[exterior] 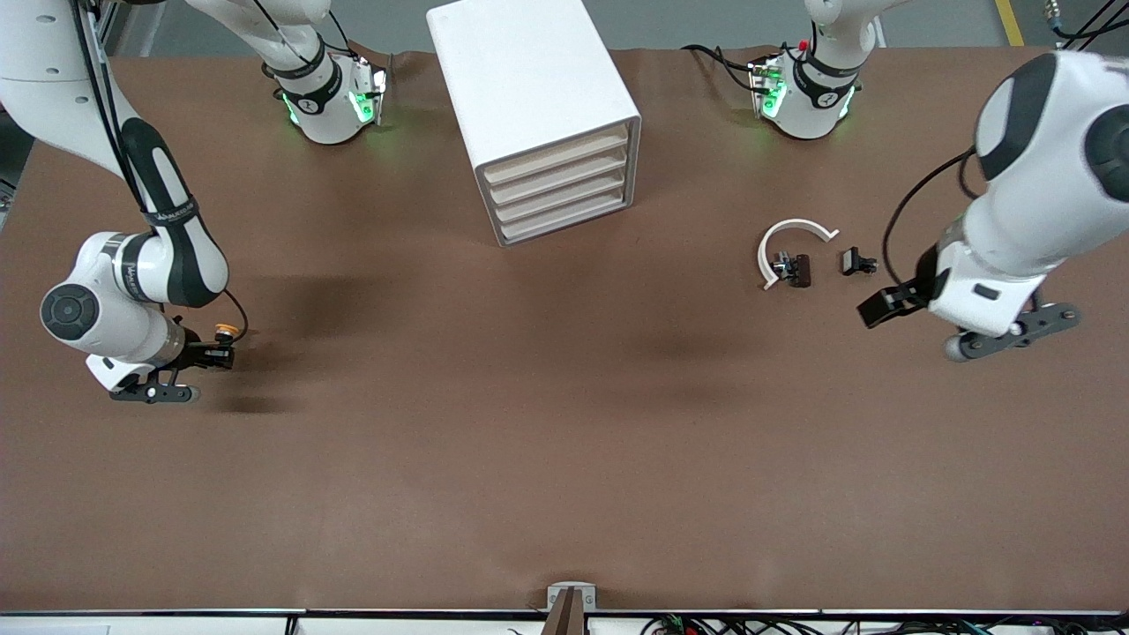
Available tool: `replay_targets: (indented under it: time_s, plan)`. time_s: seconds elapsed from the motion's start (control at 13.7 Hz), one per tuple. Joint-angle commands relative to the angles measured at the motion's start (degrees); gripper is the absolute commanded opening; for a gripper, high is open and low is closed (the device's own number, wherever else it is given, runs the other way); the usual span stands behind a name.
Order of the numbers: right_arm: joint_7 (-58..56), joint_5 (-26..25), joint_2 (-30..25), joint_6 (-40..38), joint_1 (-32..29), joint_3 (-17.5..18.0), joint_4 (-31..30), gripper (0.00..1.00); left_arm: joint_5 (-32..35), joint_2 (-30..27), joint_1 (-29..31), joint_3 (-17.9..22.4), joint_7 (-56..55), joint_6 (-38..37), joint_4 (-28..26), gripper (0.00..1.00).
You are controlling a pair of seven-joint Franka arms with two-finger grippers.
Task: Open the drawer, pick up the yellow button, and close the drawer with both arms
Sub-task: 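Lower the button with the right gripper while the left gripper returns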
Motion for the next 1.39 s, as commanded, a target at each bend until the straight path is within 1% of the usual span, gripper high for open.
replay_targets:
  time_s: [0.0, 0.07, 0.15, 0.29, 0.37, 0.44, 0.51, 0.58, 0.66, 0.8, 0.95, 1.1, 1.32]
  plan:
    - [-0.21, -1.09, 1.22, 2.05, -1.4, 1.31, 0.51, 0.19, -1.32, -4.04, 1.64, -0.29, 6.68, -2.17, 0.72, 1.0]
    - [-0.21, -1.09, 1.83, 3.28, -1.4, 1.31, 0.51, 0.19, -2.38, -5.97, 0.77, 2.41, 9.31, -2.26, 0.54, 1.0]
    - [-0.21, -1.09, 2.1, 3.73, -1.4, 1.31, 0.51, 0.19, -4.3, -7.12, -1.85, 6.09, 11.77, -2.34, 0.45, 1.0]
    - [-0.21, -1.09, 2.28, 3.73, -1.4, 1.31, 0.51, 0.22, -8.52, -10.11, -11.66, 19.16, 17.05, -4.97, 0.45, 1.0]
    - [-0.21, -1.09, 2.28, 3.73, -1.4, 1.31, 0.51, 0.29, -9.15, -11.25, -15.98, 24.27, 18.64, -6.37, 0.37, 1.0]
    - [-0.21, -1.09, 2.28, 3.73, -1.4, 1.31, 0.51, 0.36, -9.24, -12.65, -19.85, 28.24, 19.61, -8.21, 0.02, 1.0]
    - [-0.21, -1.09, 2.19, 3.73, -1.4, 1.31, 0.51, 0.61, -9.24, -13.62, -21.63, 29.93, 19.79, -8.93, -0.33, 1.0]
    - [-0.21, -1.0, 2.19, 3.65, -1.4, 1.31, 0.51, 0.87, -9.24, -15.2, -22.26, 30.21, 19.88, -9.2, -1.47, 1.0]
    - [-0.12, -1.0, 2.11, 3.3, -1.31, 1.31, 0.51, 1.0, -9.24, -17.13, -23.05, 30.38, 21.01, -9.2, -3.31, 1.0]
    - [-0.12, -1.0, 1.75, 2.68, -1.22, 1.39, 0.43, 1.0, -9.33, -19.78, -24.63, 31.52, 21.73, -9.29, -5.86, 1.0]
    - [-0.12, -0.91, 0.97, 0.32, -1.13, 1.57, 0.51, 1.0, -9.33, -22.06, -24.9, 31.88, 22.08, -9.11, -8.58, 1.0]
    - [0.14, -0.21, -1.58, -3.54, -0.78, 1.83, 0.6, 1.0, -9.24, -21.99, -24.29, 31.88, 23.3, -8.94, -8.69, 1.0]
    - [0.4, 2.07, -4.74, -8.11, -0.43, 3.15, 0.6, 1.0, -9.24, -21.98, -24.02, 31.97, 25.76, -9.11, -8.95, 1.0]
